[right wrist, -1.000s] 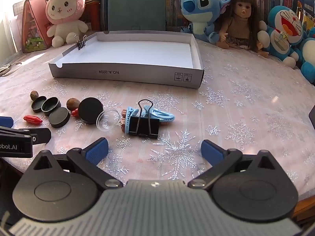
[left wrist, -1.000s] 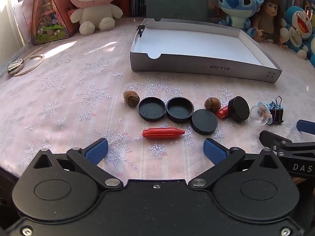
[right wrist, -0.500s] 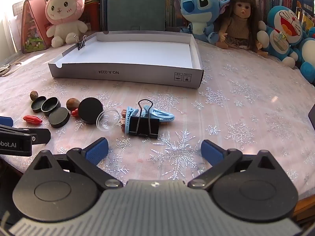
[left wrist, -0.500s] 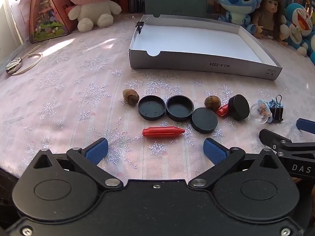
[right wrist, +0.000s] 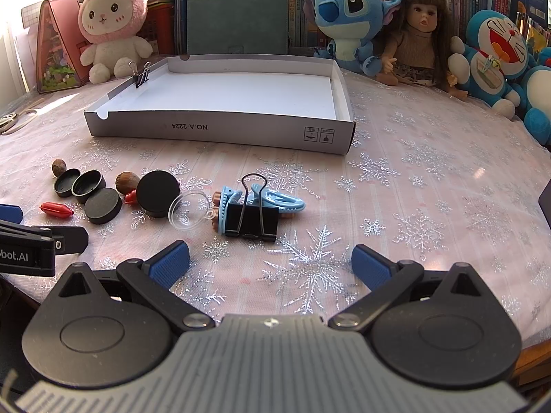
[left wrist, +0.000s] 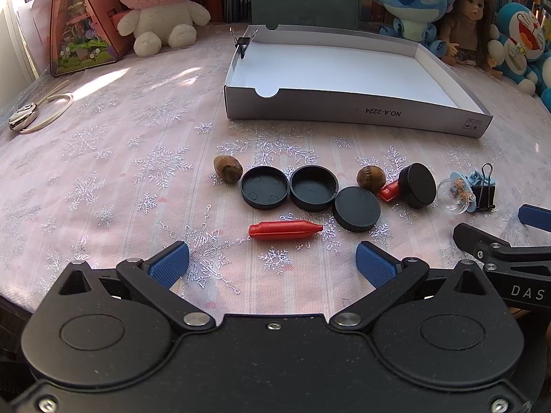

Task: Organize rigid objects

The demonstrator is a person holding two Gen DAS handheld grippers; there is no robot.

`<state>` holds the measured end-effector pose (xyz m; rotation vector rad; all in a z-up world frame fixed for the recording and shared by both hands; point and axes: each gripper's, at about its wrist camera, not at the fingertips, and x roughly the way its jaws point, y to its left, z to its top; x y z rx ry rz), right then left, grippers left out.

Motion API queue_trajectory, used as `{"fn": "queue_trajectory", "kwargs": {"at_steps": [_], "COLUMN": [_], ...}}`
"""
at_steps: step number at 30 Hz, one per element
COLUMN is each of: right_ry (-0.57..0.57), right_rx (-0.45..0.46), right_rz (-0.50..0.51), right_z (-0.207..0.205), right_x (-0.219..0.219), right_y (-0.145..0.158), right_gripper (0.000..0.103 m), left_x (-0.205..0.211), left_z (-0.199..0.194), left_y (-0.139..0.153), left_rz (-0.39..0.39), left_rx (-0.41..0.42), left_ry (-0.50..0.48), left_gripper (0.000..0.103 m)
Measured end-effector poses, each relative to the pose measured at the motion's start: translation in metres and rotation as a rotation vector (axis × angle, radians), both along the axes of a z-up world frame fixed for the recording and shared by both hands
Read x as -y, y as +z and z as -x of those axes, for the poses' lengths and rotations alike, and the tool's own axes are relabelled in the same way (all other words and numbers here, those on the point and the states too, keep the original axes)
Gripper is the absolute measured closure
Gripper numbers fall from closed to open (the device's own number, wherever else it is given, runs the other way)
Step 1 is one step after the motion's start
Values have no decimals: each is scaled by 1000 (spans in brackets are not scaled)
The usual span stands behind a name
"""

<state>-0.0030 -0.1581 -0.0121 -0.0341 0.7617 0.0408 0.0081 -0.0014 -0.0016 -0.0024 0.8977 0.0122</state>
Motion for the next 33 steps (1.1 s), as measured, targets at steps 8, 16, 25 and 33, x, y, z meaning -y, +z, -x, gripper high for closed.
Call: {"fn": "queue_trajectory", "kwargs": {"at_steps": [8,16,25,33], "right_ry": [0,-1,-1,-11], "right_rx": [1,2,3,14], "right_rz": [0,0,0,-1], "right_z": [0,0,1,3], "right_x": [0,0,0,0], "right_y": [0,0,-1,-3], "right_gripper": [0,0,0,0], "left_x": [0,0,-1,-1], "left_z": [-1,-2,-2,-1], "left_y": [1,2,2,2], "left_rz": [0,0,0,6], "left_rx": [-2,-3,-4,6], "left_ry": [0,0,-1,5], "left_gripper": [0,0,0,0]}}
